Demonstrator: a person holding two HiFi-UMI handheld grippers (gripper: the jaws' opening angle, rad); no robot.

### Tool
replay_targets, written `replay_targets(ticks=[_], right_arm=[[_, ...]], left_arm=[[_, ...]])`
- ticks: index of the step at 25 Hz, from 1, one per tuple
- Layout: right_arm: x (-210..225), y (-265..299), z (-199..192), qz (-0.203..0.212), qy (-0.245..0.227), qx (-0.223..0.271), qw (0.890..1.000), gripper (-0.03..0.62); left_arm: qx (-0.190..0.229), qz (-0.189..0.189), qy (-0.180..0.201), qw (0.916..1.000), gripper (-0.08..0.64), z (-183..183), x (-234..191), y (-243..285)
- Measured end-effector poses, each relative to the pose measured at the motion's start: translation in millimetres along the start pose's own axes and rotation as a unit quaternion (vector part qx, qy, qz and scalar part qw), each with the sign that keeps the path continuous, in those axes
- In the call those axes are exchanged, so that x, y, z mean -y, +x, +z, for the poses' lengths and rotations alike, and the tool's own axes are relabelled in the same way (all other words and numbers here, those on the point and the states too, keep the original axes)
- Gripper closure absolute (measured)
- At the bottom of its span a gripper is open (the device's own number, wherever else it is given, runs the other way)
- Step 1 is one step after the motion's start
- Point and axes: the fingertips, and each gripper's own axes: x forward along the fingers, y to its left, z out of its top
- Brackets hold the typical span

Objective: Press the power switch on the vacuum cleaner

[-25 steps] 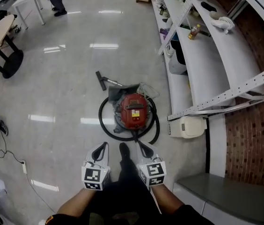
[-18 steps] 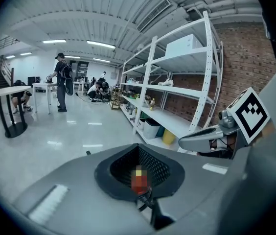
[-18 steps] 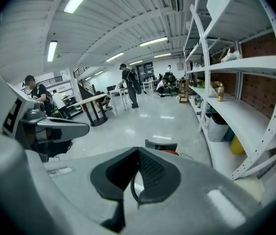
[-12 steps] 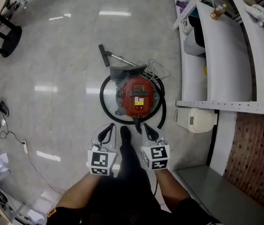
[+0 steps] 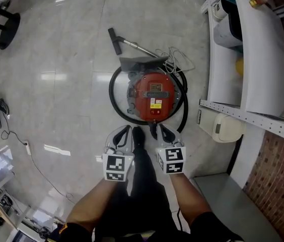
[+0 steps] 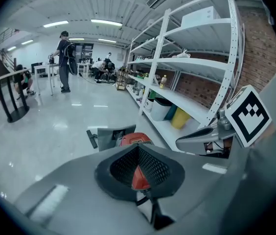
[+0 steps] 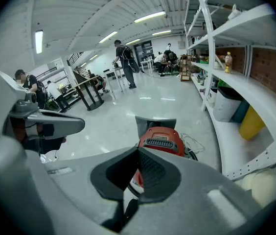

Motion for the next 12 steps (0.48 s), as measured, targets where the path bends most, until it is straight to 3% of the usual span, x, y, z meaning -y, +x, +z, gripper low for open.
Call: replay_targets(ticks=[12], right_arm=[[18, 73, -53, 0.004, 0.022, -0.050, 0.999, 0.600]], left_arm=[[-0.049, 0.006, -0.011, 0.9987, 0.546, -64, -16, 67]])
